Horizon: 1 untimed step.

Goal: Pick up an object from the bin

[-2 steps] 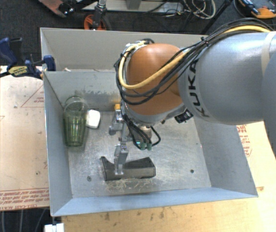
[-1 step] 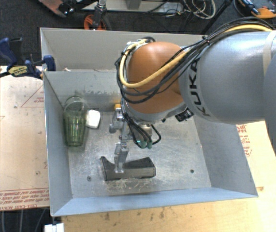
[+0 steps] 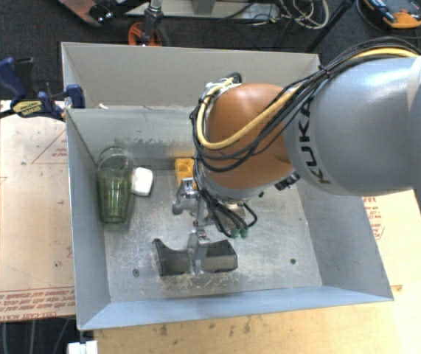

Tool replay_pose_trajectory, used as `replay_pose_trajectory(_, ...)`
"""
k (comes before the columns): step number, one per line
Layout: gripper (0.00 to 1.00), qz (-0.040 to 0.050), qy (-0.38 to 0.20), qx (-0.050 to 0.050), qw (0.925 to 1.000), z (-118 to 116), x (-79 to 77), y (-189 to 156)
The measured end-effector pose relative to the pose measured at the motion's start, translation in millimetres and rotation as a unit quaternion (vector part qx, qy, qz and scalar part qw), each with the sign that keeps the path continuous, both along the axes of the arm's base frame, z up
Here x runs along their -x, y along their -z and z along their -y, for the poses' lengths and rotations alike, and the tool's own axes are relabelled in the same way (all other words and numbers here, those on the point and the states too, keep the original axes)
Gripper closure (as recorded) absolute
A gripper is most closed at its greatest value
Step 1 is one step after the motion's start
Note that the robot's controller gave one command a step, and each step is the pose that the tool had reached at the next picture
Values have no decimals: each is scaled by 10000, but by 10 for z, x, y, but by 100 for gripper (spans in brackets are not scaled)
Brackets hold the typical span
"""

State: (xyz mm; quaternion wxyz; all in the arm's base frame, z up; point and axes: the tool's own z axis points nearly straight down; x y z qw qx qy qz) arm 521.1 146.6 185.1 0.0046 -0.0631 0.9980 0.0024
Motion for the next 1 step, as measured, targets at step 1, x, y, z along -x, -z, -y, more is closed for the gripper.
replay_pose_trajectory(1, 0, -69, -783, 41, 9969, 349, 42, 314)
